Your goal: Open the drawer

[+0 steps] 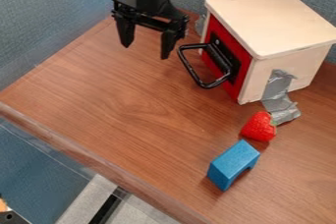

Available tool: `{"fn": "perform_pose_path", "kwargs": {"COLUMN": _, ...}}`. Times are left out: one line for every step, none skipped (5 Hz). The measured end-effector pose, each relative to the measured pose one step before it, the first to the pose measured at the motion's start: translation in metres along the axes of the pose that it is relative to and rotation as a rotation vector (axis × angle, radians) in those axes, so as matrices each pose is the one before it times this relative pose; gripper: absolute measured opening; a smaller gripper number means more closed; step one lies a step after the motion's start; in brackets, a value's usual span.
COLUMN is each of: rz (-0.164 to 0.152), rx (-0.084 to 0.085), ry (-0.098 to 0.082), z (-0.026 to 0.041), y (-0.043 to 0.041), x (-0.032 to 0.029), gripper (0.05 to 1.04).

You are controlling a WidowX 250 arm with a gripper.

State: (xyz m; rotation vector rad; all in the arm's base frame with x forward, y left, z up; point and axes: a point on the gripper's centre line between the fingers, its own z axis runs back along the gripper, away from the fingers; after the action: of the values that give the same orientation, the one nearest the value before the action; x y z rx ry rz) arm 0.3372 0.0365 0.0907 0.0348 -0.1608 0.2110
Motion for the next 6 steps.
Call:
{"fn": "perform_pose_path", "kwargs": {"rz": 0.1353, "rx": -0.0083, "ry": -0.0175, "z": -0.00060, "y": -0.00466, "x": 0.00379, "gripper": 1.000}}
{"fn": "perform_pose_path", "kwargs": {"rz": 0.1179, "rx": -0.0090, "ry": -0.0102, "z": -0.00675, "y": -0.00532, "x": 0.00249, "gripper": 1.000}}
{"fn": "perform_pose_path", "kwargs": {"rz": 0.1196, "rx": 0.0121, "ry": 0.0008, "z": -0.00694, "y": -0.00697, "x": -0.00257, "gripper": 1.000}}
{"fn": "perform_pose_path", "kwargs": {"rz": 0.0804, "rx": 0.0079, "ry": 0.0090, "z": -0.00705, "y": -0.01183, "x": -0.00196, "gripper": 1.000}}
{"fn": "perform_pose_path", "kwargs": {"rz": 0.0495, "rx": -0.0090, "ry": 0.0233, "z": -0.00674, "y": -0.00624, "x": -0.00481, "gripper": 1.000}}
{"fn": "perform_pose_path", "kwargs": {"rz": 0.0407, "rx": -0.0284, "ry": -0.0029, "z": 0.00237, "y": -0.00959, "x": 0.00418, "gripper": 1.000}}
